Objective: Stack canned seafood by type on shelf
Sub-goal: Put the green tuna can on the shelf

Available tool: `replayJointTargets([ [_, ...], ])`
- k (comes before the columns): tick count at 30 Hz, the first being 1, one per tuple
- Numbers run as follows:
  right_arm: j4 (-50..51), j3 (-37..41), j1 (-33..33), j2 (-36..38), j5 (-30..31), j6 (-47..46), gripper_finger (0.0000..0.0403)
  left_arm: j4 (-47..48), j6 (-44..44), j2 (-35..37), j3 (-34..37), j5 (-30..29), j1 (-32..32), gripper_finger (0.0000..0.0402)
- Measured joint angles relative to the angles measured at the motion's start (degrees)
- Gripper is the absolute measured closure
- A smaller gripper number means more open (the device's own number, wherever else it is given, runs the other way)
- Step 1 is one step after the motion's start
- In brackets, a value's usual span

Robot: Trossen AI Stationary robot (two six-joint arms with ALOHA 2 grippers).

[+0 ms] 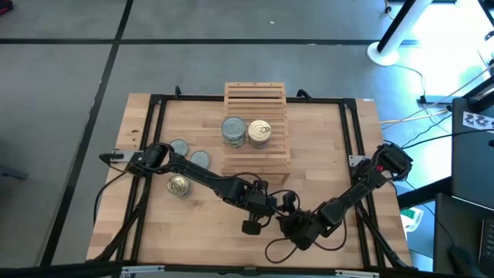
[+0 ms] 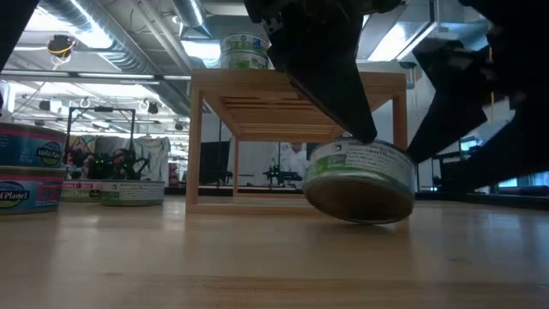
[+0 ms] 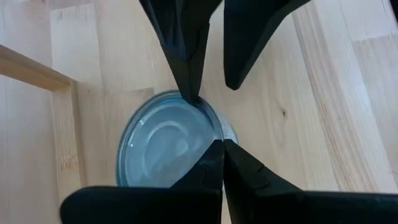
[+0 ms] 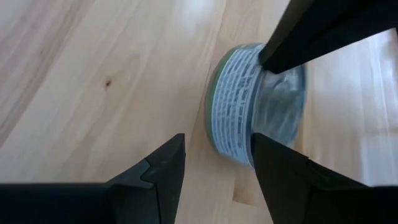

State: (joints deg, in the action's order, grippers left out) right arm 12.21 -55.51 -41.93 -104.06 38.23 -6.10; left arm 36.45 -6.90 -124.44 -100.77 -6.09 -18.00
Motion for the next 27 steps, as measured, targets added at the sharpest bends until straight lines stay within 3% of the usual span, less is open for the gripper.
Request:
replayJointTargets([
  [27, -0.4, 0.0, 0.0, -1.0, -0.6, 0.4, 0.0217, 2.6, 2.5, 1.3, -0.1, 0.0, 0.0, 0.0401],
])
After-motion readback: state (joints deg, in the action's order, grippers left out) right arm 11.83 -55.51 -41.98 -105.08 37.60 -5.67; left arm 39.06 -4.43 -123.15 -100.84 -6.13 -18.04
